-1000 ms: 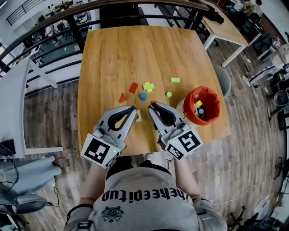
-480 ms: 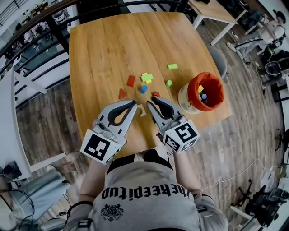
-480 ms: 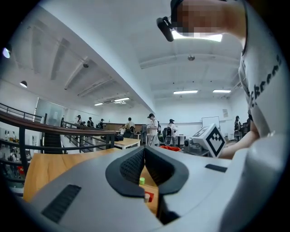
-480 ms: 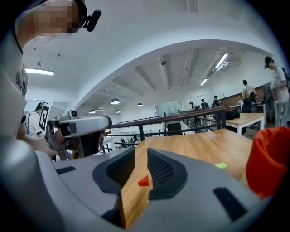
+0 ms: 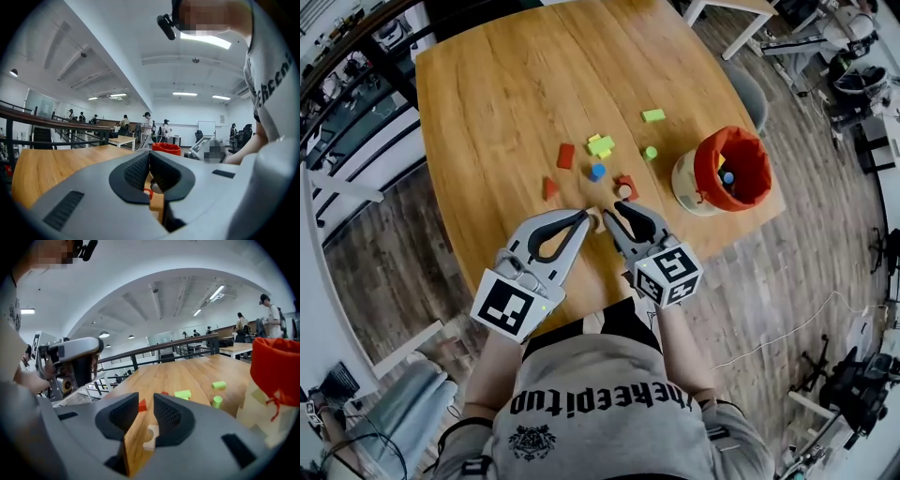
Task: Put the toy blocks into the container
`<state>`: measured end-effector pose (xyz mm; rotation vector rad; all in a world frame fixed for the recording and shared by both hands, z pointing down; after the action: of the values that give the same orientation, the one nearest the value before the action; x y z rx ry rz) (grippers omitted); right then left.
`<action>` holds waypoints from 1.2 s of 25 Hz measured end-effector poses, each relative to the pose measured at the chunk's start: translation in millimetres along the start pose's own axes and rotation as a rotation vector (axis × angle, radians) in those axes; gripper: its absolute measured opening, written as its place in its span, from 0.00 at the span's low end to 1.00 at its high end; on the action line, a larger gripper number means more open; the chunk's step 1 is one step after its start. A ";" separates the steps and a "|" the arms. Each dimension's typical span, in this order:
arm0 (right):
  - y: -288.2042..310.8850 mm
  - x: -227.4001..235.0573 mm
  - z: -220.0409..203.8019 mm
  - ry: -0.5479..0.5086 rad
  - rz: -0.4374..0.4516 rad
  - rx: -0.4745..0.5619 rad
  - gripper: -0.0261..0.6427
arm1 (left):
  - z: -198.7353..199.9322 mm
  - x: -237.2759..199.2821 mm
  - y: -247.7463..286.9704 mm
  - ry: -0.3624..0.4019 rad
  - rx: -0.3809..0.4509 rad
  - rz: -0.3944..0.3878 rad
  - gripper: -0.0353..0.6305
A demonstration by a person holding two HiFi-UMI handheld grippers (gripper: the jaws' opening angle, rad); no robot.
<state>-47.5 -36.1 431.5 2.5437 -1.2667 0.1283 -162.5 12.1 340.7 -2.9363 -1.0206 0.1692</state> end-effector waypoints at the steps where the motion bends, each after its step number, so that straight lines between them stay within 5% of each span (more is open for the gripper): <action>1: 1.6 1.1 -5.5 0.007 -0.009 -0.013 0.18 | -2.9 -1.6 0.2 -0.007 -0.006 -0.006 0.07; 15: 25.7 9.7 -74.5 0.051 -0.078 -0.198 0.20 | -32.0 -20.4 1.5 -0.053 -0.063 -0.066 0.07; 30: 36.3 16.1 -103.8 0.076 -0.119 -0.287 0.19 | -44.1 -32.9 -7.9 -0.083 -0.072 -0.028 0.07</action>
<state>-61.1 -37.7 541.8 2.3354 -1.0217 0.0151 -188.1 -1.7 388.1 -3.0009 -1.0998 0.2612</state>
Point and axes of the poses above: the fingertips, and each gripper's own axes: y forward along the fingers, x to its right, z out of its top, the point moved 5 cm from there along -y, backward along the fingers, and after that the axes turned 9 degrees about x, right-handed, at the moved point
